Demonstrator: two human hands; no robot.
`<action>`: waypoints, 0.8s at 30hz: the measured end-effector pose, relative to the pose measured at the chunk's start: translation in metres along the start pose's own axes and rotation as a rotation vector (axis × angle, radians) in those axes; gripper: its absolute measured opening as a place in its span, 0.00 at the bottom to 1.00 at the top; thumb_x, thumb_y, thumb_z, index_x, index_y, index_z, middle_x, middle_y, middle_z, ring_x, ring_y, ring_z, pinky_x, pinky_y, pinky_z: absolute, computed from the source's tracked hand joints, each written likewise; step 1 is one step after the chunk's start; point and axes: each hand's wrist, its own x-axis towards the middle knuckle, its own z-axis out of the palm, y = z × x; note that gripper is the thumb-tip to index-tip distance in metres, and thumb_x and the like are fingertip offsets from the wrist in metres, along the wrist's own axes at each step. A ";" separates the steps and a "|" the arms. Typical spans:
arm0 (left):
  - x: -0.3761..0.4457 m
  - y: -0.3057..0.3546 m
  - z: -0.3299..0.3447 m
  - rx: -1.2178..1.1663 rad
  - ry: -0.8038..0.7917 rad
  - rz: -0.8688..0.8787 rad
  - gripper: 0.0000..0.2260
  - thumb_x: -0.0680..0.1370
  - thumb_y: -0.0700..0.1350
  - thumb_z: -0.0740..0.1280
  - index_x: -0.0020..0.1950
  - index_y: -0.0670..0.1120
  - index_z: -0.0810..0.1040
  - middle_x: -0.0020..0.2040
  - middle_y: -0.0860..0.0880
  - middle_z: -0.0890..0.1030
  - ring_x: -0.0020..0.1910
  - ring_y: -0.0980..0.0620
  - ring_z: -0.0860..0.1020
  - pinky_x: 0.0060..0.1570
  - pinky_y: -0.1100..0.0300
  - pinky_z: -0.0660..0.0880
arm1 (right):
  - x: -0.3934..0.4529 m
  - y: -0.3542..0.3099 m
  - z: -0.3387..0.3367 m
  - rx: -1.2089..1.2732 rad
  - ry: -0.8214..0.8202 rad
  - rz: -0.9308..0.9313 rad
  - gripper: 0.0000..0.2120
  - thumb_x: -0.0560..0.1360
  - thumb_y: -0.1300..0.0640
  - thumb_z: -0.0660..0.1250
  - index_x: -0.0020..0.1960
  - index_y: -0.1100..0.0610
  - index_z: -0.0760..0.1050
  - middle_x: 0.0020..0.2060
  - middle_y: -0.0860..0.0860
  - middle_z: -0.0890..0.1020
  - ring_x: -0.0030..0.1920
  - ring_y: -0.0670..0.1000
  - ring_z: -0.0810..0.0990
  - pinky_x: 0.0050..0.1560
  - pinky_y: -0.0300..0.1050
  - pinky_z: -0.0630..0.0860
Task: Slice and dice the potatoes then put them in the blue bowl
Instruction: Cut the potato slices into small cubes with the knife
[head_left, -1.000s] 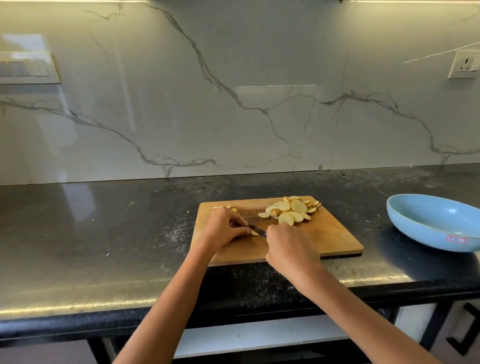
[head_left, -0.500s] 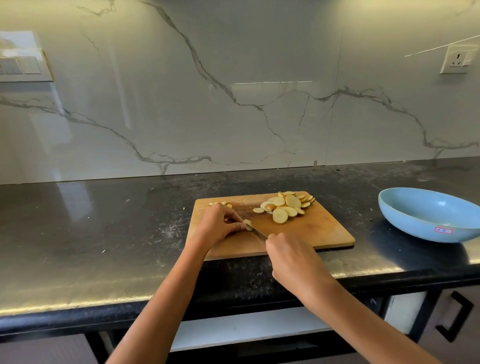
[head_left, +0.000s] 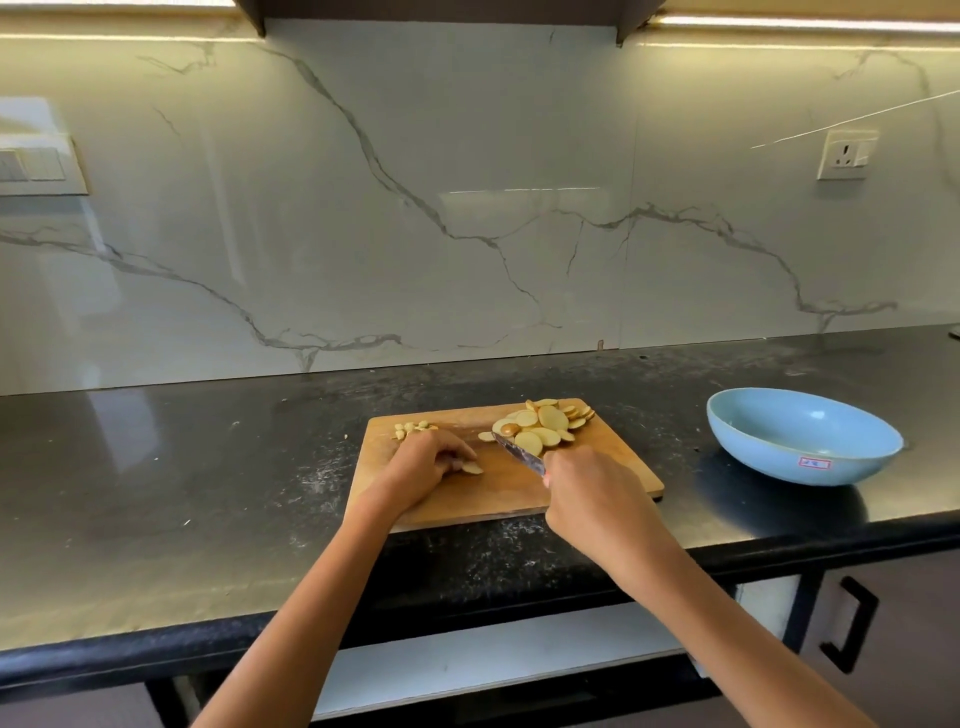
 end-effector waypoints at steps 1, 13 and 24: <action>-0.001 0.001 0.000 0.014 0.010 0.004 0.09 0.75 0.36 0.67 0.53 0.44 0.82 0.52 0.49 0.81 0.46 0.58 0.74 0.44 0.75 0.66 | 0.001 0.001 0.000 0.005 0.005 0.007 0.07 0.77 0.63 0.59 0.51 0.59 0.76 0.36 0.50 0.74 0.34 0.50 0.72 0.26 0.37 0.62; -0.020 -0.004 0.006 -0.085 0.165 -0.022 0.04 0.70 0.45 0.74 0.44 0.47 0.84 0.41 0.53 0.82 0.41 0.56 0.77 0.40 0.65 0.72 | 0.002 -0.017 0.019 0.027 -0.070 -0.021 0.08 0.78 0.60 0.62 0.56 0.59 0.76 0.39 0.51 0.75 0.37 0.48 0.72 0.30 0.37 0.66; -0.017 -0.005 0.006 -0.126 0.152 -0.037 0.04 0.71 0.44 0.74 0.43 0.46 0.84 0.42 0.51 0.84 0.42 0.56 0.79 0.40 0.70 0.71 | 0.001 -0.041 0.040 -0.122 -0.027 -0.159 0.10 0.79 0.66 0.57 0.57 0.61 0.74 0.52 0.55 0.77 0.49 0.52 0.79 0.41 0.41 0.70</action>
